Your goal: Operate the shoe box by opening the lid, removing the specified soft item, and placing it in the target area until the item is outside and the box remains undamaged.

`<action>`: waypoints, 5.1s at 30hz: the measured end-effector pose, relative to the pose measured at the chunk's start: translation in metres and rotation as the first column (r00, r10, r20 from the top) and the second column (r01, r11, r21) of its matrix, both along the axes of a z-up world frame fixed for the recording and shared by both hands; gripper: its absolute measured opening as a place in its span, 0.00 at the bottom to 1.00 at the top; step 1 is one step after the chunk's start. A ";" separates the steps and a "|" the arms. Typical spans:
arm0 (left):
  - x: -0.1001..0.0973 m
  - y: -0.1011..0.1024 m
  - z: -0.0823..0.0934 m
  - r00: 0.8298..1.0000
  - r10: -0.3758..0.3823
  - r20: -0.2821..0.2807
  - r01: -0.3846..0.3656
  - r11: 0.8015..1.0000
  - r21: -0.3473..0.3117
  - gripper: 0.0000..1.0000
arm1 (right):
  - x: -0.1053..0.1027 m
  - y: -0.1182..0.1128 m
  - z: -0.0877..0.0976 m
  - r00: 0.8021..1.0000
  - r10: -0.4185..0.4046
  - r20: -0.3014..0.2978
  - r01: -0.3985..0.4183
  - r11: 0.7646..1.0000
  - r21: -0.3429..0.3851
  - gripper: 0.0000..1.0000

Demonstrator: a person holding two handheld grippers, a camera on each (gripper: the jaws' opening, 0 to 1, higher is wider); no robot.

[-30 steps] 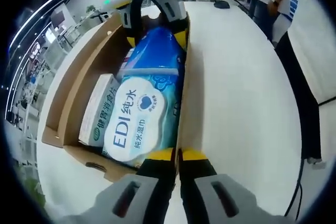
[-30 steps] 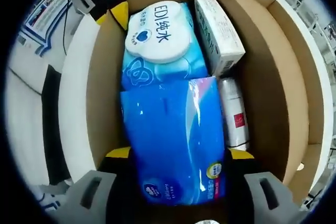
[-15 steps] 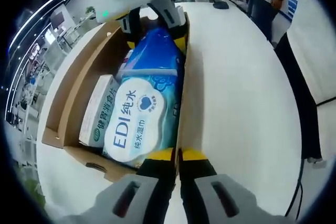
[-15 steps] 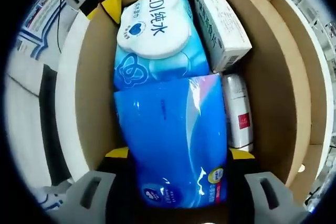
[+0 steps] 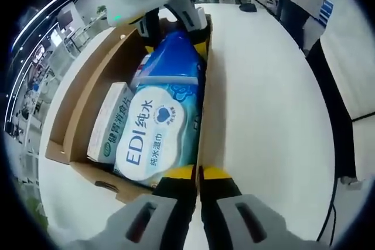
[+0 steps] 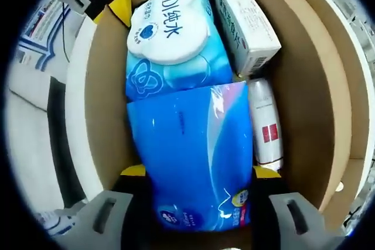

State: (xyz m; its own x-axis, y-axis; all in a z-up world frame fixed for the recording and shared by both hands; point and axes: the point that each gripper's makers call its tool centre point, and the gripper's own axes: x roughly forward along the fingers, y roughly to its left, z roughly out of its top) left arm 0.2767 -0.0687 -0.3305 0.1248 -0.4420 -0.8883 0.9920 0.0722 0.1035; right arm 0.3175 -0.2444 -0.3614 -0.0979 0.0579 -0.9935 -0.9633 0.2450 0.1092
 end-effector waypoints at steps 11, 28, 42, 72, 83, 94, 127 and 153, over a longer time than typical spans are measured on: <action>-0.001 -0.001 0.000 0.999 -0.004 -0.044 0.004 1.000 0.007 0.00 | -0.003 0.003 0.015 0.997 0.060 0.043 -0.063 0.996 0.071 0.61; -0.002 -0.002 -0.006 0.999 0.023 -0.039 -0.022 1.000 0.022 0.03 | 0.001 0.005 0.028 0.995 0.065 0.074 -0.072 0.993 0.090 0.61; -0.002 0.000 0.011 0.998 -0.056 -0.035 0.054 0.996 -0.070 0.00 | 0.005 0.005 0.031 0.994 0.037 0.101 -0.046 0.995 0.093 0.62; -0.004 0.001 0.010 0.999 -0.027 -0.029 0.024 0.995 -0.096 0.00 | -0.003 0.005 0.067 0.990 0.054 0.131 -0.067 0.993 0.096 0.61; -0.003 0.001 0.009 0.999 -0.016 -0.031 0.013 0.996 -0.087 0.00 | -0.005 0.006 0.079 0.986 0.074 0.149 -0.089 0.992 0.093 0.61; -0.003 0.001 0.009 0.999 -0.020 -0.029 0.017 0.997 -0.076 0.00 | -0.006 0.000 0.104 0.987 0.083 0.135 -0.098 0.989 0.108 0.62; -0.004 0.001 0.008 0.999 -0.012 -0.030 0.010 0.998 -0.062 0.01 | -0.010 -0.037 0.118 0.993 0.035 0.114 -0.046 0.994 0.102 0.61; -0.003 0.001 0.008 0.999 -0.010 -0.031 0.008 0.998 -0.066 0.01 | -0.011 -0.083 0.117 0.994 0.000 0.111 -0.010 0.996 0.084 0.61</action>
